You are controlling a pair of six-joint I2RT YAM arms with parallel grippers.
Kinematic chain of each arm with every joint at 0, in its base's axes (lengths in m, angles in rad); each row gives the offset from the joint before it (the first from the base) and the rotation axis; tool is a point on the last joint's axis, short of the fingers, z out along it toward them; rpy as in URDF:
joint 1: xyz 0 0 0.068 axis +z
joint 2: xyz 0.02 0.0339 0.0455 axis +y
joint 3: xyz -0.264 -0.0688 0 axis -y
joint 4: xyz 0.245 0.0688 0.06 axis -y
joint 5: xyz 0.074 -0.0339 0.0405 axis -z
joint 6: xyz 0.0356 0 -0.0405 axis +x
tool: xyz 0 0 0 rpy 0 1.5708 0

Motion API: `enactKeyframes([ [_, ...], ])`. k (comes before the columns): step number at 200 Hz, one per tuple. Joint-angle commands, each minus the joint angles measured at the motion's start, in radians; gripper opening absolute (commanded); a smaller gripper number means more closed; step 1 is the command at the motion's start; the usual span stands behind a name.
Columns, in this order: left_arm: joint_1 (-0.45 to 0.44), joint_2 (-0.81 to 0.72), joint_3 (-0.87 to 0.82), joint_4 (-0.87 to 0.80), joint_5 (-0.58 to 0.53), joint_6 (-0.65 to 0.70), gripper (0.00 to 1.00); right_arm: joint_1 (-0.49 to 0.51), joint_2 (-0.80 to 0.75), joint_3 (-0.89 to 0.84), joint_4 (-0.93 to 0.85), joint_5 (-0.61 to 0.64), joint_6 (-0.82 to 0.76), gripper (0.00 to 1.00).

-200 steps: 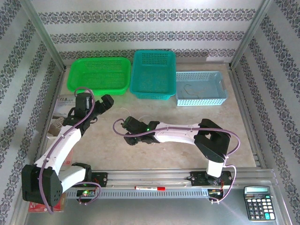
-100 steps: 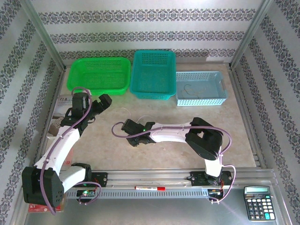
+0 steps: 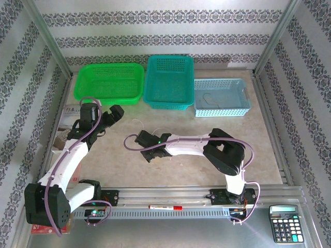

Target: Untangle the cables

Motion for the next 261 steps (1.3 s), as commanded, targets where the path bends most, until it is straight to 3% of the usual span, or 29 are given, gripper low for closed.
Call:
enactKeyframes([
  [1, 0.013, -0.013, -0.007, 0.025, 0.018, -0.013, 1.0, -0.028, -0.121, 0.03, -0.018, -0.044, -0.036, 0.0],
  [41, 0.013, -0.012, -0.017, 0.048, 0.059, -0.017, 1.0, -0.144, -0.311, -0.023, 0.055, -0.223, 0.035, 0.0],
  [99, 0.011, -0.014, -0.042, 0.104, 0.158, -0.031, 1.0, -0.332, -0.556, -0.212, 0.386, -0.523, 0.278, 0.0],
  [140, -0.004, -0.008, -0.06, 0.148, 0.217, -0.056, 1.0, -0.386, -0.625, -0.303, 0.581, -0.612, 0.374, 0.0],
  [261, -0.178, 0.05, -0.067, 0.318, 0.3, -0.115, 0.93, -0.434, -0.694, -0.323, 0.646, -0.736, 0.292, 0.0],
])
